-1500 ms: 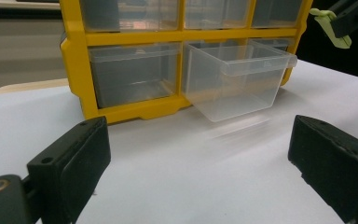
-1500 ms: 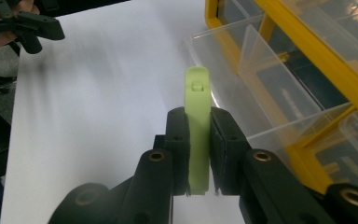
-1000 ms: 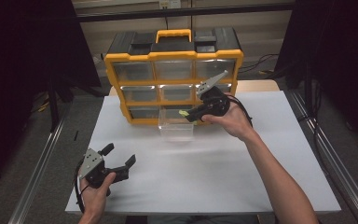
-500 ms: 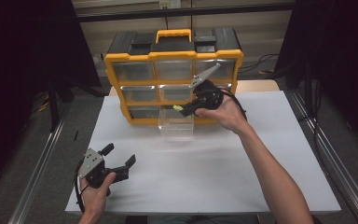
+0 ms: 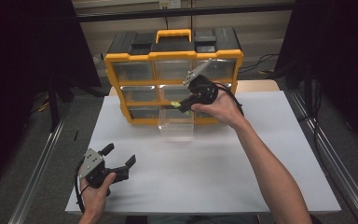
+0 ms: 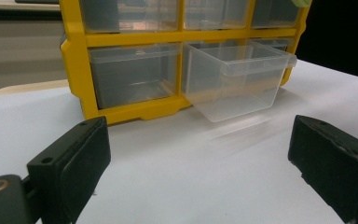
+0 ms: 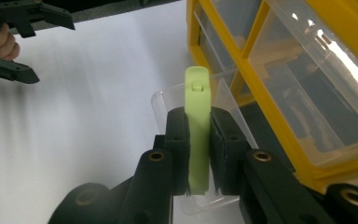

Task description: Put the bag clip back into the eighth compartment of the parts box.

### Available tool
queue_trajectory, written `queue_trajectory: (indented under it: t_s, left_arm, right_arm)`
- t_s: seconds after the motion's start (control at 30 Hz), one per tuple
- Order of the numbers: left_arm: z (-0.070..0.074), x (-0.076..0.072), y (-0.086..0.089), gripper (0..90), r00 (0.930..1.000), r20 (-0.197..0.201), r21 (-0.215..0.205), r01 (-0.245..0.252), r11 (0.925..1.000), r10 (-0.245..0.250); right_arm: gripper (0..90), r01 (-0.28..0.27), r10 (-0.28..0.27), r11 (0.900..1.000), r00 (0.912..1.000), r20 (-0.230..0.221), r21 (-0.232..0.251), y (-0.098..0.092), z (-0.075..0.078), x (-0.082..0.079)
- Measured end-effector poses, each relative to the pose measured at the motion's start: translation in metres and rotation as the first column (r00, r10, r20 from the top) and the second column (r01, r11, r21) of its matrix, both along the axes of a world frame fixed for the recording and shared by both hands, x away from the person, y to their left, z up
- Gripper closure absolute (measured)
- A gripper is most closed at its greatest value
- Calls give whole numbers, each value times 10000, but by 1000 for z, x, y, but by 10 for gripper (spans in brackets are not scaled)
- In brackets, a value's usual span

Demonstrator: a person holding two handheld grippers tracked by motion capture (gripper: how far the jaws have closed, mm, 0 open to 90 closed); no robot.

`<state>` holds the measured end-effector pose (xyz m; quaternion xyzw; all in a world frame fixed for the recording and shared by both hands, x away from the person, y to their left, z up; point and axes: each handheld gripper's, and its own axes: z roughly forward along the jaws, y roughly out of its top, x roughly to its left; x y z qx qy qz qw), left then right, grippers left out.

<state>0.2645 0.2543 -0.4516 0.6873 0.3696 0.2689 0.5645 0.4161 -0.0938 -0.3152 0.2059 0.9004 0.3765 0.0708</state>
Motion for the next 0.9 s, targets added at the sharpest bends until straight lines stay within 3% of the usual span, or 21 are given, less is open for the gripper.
queue_trajectory:
  t_s: [0.3, 0.7, 0.9]
  left_arm:
    - [0, 0, 0, 57, 10000, 30, 25, -10, 10000, 10]
    - [0, 0, 0, 57, 10000, 11, 1, -20, 10000, 20]
    - [0, 0, 0, 57, 10000, 44, 18, -21, 10000, 20]
  right_arm:
    - [789, 86, -94, 9992, 9998, -188, -402, 4, -1, 11]
    - [789, 280, -381, 9929, 9955, -863, -1156, 12, -7, 25]
    - [789, 99, -260, 9882, 9943, -1037, -1526, 18, -9, 31]
